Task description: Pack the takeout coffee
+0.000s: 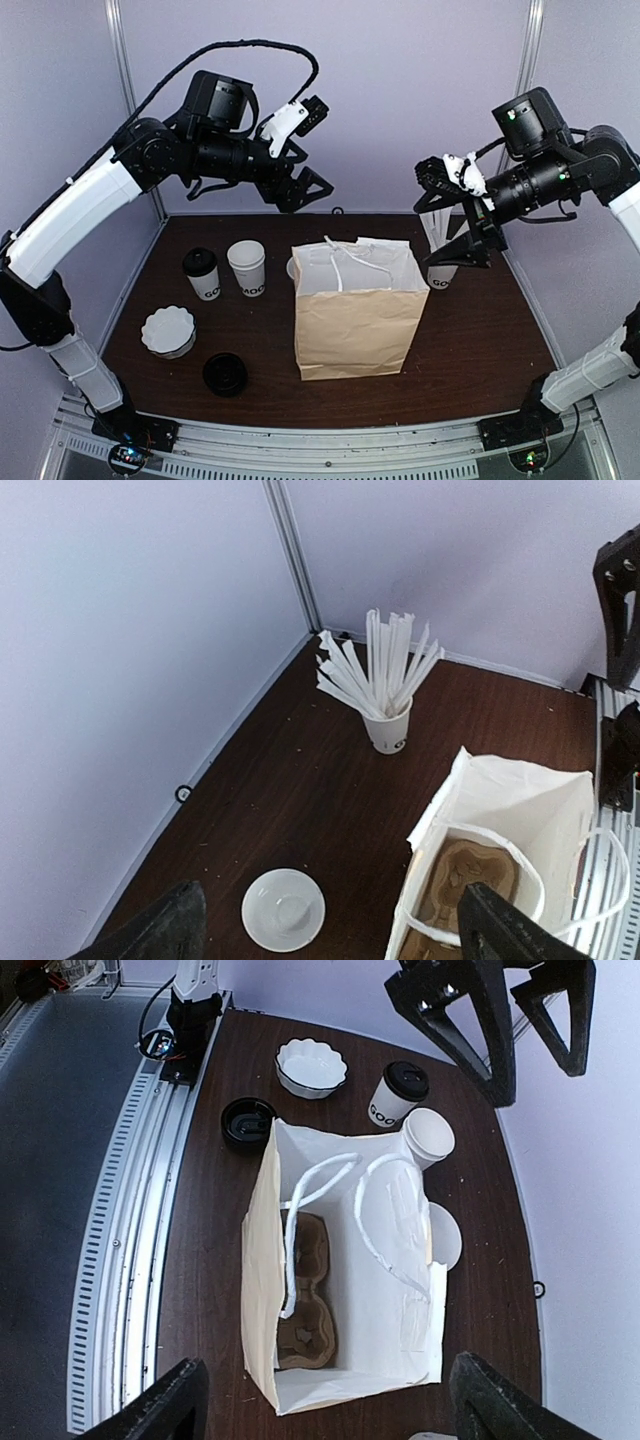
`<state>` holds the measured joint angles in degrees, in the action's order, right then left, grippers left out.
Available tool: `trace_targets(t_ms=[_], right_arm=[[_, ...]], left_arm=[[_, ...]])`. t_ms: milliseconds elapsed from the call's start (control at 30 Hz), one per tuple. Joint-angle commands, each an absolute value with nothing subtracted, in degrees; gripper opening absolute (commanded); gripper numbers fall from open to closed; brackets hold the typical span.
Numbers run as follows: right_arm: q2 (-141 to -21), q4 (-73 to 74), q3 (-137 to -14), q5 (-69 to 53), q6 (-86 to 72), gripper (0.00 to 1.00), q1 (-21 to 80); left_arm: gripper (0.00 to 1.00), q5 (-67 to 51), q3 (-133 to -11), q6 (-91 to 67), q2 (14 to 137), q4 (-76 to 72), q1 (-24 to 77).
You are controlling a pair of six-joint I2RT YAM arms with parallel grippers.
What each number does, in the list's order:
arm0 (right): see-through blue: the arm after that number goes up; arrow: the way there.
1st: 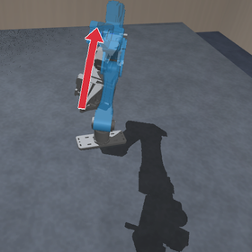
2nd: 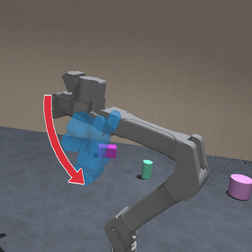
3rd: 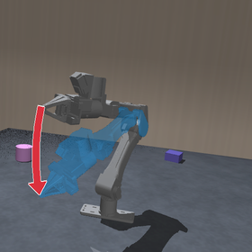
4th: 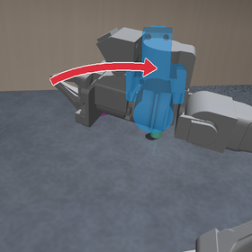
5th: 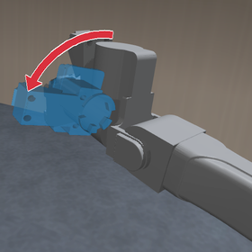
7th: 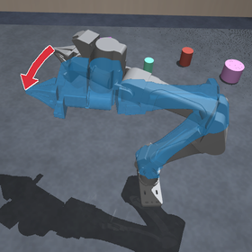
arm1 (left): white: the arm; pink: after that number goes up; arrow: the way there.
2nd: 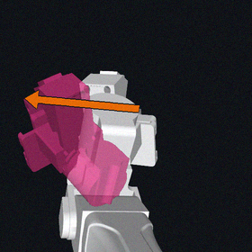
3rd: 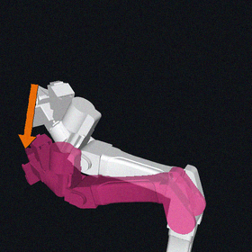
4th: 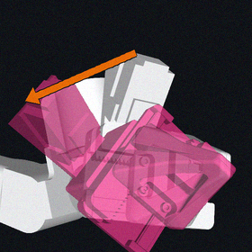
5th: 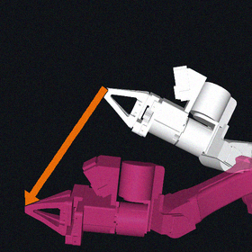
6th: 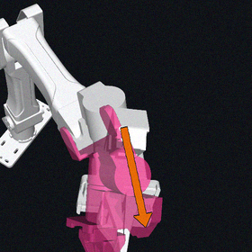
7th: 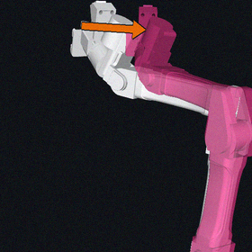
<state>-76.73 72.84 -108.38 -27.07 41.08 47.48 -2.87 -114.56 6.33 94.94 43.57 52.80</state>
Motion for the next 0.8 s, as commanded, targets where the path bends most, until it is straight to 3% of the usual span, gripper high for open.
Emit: trace_targets(t_ms=[0, 433, 600, 767], right_arm=[[-76.0, 71.0, -102.2, -30.4, 38.8, 0.84, 47.5], [-80.7, 67.6, -100.1, -29.1, 37.2, 0.77, 54.8], [-82.8, 66.8, -101.3, -27.3, 36.7, 0.7, 56.6], [-84.2, 66.8, -102.8, -25.9, 36.0, 0.53, 57.1]], left_arm=[[0.89, -11.9, -111.6, 7.5, 94.1, 47.4, 52.3], [0.86, -15.9, -109.6, 16.0, 96.1, 55.3, 52.5], [0.86, -16.4, -107.6, 18.4, 95.8, 53.6, 53.1], [0.83, -17.5, -109.5, 21.1, 97.5, 53.8, 54.7]])
